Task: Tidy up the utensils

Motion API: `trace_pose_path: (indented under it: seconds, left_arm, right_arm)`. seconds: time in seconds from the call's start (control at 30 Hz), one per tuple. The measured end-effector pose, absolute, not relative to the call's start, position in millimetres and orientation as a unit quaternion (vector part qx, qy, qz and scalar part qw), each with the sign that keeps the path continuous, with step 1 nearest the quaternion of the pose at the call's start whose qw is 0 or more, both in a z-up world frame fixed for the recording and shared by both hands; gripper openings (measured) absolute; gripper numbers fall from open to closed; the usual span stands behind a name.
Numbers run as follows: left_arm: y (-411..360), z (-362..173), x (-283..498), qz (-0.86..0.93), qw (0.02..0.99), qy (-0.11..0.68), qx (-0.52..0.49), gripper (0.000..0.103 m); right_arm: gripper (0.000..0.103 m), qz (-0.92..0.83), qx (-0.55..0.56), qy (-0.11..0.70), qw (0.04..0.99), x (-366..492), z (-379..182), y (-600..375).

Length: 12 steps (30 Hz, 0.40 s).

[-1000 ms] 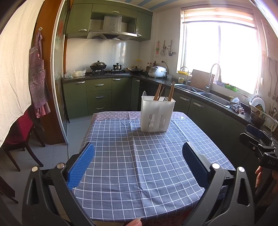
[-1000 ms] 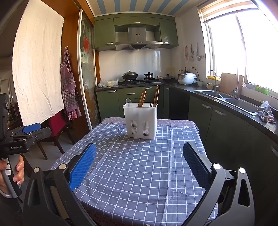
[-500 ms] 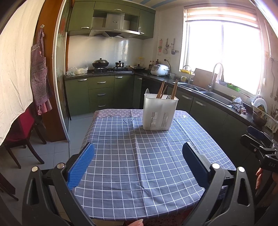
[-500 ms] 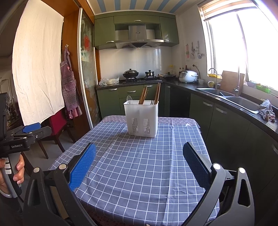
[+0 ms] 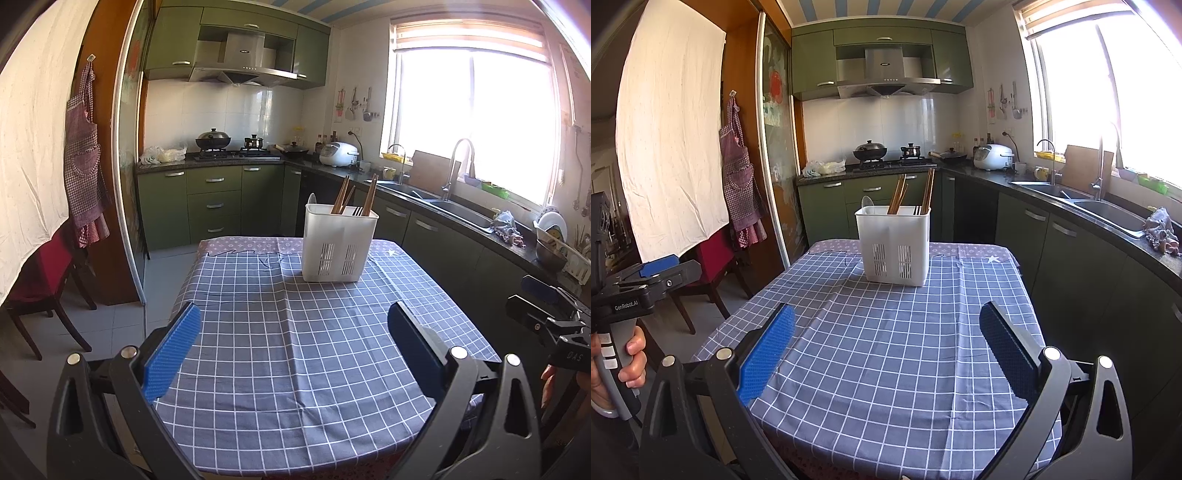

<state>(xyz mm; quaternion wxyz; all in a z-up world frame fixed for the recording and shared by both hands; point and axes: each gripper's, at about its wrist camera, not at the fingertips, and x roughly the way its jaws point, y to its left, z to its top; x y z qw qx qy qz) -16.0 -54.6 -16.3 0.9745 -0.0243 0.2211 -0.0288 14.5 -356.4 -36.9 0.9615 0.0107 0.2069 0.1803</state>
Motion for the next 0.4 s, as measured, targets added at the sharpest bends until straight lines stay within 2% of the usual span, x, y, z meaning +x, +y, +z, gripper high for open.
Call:
trace_pose_path:
  seconds: [0.4]
  left_arm:
    - [-47, -50, 40, -0.004, 0.961, 0.277, -0.008, 0.096]
  right_arm:
    - [0.098, 0.159, 0.002, 0.245, 0.956, 53, -61, -352]
